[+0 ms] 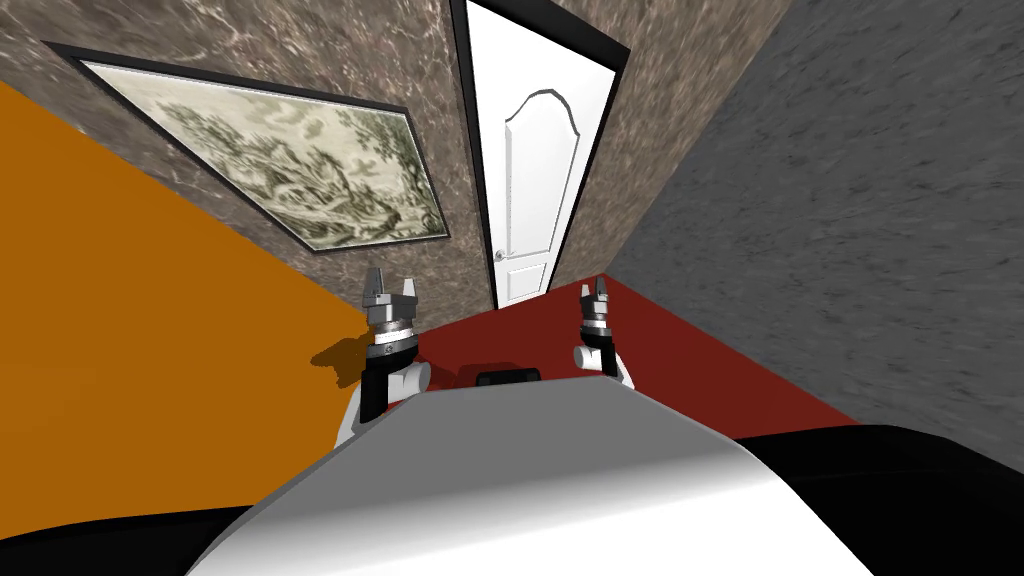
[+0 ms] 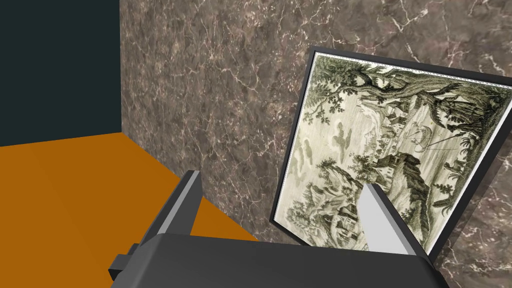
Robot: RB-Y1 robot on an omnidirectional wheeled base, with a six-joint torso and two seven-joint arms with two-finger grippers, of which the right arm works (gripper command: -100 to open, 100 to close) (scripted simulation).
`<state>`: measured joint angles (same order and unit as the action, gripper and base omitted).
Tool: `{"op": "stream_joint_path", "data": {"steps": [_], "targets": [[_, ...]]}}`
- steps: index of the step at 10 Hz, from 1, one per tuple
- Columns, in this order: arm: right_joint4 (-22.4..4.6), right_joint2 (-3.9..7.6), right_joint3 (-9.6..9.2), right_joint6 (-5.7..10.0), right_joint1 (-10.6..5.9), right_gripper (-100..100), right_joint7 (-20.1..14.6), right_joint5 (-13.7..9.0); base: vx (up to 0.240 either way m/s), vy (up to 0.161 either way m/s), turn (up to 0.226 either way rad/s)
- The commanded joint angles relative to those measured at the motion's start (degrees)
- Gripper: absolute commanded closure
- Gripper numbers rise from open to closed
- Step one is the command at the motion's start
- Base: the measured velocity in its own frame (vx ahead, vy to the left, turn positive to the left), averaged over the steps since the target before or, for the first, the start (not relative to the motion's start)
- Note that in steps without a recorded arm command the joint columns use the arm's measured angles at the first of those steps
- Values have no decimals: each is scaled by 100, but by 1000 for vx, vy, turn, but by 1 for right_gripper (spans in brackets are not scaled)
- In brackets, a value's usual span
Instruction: Pull the door open
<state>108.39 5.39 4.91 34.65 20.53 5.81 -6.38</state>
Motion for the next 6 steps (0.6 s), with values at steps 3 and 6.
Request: {"op": "stream_joint_path", "data": {"steps": [3,6], "targets": [[-512,87,28,50,-194,-100,-61,-22,76,-1,93],[-896,153,53,66,-361,-100,-101,-39,82,-6,140]]}}
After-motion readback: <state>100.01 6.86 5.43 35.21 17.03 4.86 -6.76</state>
